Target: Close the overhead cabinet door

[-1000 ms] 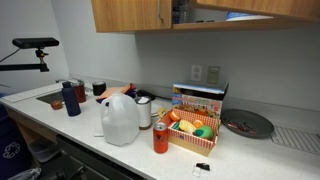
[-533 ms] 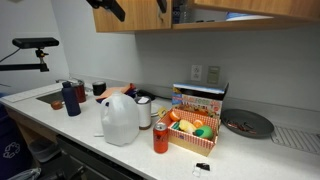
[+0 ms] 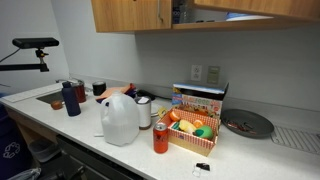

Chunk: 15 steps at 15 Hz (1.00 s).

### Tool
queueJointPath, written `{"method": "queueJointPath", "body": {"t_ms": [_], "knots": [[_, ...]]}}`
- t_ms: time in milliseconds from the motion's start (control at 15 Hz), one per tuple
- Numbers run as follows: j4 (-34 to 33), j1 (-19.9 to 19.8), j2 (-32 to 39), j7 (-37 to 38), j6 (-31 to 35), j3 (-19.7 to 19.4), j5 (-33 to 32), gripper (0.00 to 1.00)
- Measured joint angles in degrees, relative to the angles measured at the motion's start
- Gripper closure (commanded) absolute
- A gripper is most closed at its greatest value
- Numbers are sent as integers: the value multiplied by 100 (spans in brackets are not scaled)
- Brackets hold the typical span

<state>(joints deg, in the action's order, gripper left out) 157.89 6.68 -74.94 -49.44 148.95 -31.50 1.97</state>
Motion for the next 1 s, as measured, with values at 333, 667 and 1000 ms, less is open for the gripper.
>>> {"method": "queueJointPath", "body": {"t_ms": [333, 667, 1000], "knots": [[10, 184, 36, -99, 1441, -38, -104, 0], [18, 445, 175, -106, 2705, -195, -504, 0], [28, 436, 578, -60, 3998, -319, -797, 0]]}}
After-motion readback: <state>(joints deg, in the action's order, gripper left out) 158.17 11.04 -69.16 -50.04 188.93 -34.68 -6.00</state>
